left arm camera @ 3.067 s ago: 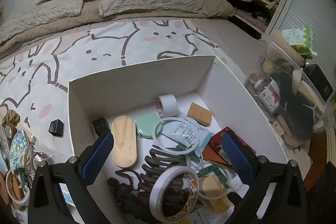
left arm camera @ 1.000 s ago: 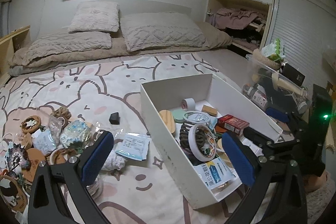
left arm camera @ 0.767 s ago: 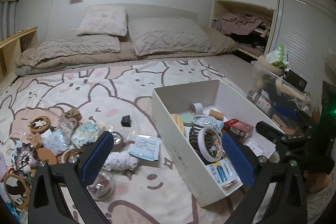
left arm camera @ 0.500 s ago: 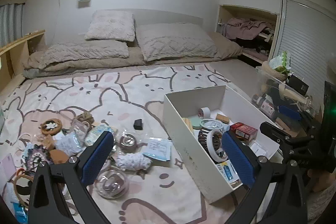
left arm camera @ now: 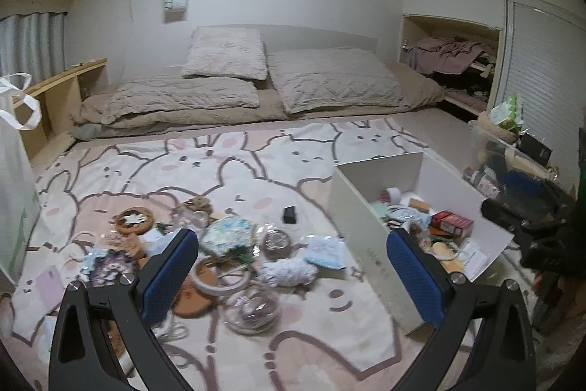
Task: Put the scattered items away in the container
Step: 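Move both tools over the scattered items toward the pink scissors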
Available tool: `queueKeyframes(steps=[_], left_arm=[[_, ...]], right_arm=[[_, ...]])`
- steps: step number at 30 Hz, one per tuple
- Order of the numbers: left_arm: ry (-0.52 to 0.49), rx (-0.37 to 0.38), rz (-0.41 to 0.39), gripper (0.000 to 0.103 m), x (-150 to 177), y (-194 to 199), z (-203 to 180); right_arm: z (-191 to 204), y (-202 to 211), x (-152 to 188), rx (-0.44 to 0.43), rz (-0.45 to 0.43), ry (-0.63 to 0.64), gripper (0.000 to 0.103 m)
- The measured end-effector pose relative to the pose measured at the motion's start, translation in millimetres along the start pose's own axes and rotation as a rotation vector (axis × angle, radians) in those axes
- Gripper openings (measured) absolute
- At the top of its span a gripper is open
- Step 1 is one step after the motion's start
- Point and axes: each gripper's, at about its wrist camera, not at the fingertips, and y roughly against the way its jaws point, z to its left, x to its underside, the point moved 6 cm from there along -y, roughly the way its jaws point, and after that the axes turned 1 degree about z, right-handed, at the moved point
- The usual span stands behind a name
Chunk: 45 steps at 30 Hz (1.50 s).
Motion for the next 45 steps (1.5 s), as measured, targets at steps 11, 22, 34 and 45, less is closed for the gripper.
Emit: queueKeyframes(steps=[11,22,34,45], left_arm=[[0.015,-0.069,-0.014,0.103,11.0,32.8,54.0],[0.041,-0.144,-0.031,0.103,24.1,58.4,106.8],[0.071,-0.181,-0.013,0.103,43.2,73.2,150.1],[0.136,-0.193,0.083,0.103,82.9,67.5,192.7]], right_arm=[[23.9,5.9,-5.8,-0.019,-0.015,-0.001,0.103],[49.4,16.8,-15.0,-0.068,-0.061,-0.015,0.103],[99.3,5.0,-8.0,-0.095,-0.022,0.093,0.103],[147.6,-8.4,15.2,-0.158,0.03,0.173,0.103]])
